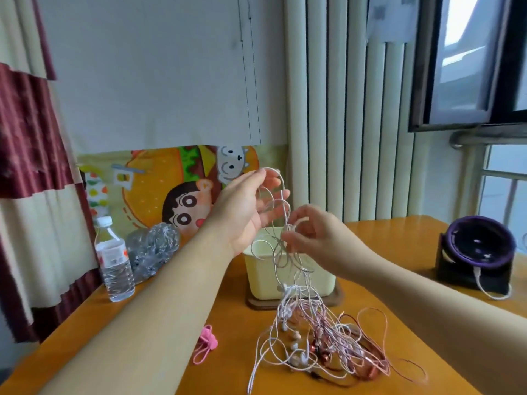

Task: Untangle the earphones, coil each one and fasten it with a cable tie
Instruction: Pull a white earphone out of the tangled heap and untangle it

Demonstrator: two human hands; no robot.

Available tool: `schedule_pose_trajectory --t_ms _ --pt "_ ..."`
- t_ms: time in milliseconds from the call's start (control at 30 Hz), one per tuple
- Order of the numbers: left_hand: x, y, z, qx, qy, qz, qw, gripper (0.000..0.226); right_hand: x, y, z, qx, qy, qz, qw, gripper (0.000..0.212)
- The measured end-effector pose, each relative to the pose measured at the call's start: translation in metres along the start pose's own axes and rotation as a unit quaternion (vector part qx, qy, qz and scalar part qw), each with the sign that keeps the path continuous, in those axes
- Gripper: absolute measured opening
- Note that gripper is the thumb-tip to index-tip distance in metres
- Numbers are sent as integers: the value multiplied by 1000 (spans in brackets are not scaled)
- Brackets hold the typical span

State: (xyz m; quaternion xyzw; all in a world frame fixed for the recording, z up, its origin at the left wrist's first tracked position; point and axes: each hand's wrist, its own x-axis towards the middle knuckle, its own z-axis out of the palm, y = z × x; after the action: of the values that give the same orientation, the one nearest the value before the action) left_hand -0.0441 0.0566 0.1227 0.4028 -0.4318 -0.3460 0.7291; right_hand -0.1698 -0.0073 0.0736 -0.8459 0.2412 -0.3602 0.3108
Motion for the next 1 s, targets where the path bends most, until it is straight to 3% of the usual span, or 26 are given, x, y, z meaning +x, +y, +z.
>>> schedule_pose_trajectory --t_ms 100,200,300,400,533,667,767,833,933,1000 --pt "7 8 -4 -17 39 47 998 27 7 7 -12 35 -48 50 997 16" --pt "14 12 -18 -27 70 62 995 28 19 11 -35 107 18 89 990 17" --pt "17 7 -27 -40 72 6 997 29 33 4 -59 169 117 104 973 12" --pt "16 -4 -31 -41 41 -68 996 30 44 -13 -78 210 157 111 959 19" --pt "9 -19 -46 -102 -8 -124 987 27 56 -28 -98 275 139 124 943 37" --pt "-3 -35 -59 -208 -23 -176 962 26 62 -35 -103 262 96 99 955 32" --pt "-8 -41 -62 -206 -24 -220 953 28 60 -35 -94 97 46 57 993 26" --pt "-11 -44 -63 -160 -35 -254 953 47 57 -34 -83 -54 21 6 998 20" --pt "-15 -39 -69 -119 -94 -271 951 67 55 -27 -72 -215 40 -57 974 16" --pt "-16 -33 -73 -39 -118 -268 955 69 53 -20 -70 -331 84 -73 937 16"
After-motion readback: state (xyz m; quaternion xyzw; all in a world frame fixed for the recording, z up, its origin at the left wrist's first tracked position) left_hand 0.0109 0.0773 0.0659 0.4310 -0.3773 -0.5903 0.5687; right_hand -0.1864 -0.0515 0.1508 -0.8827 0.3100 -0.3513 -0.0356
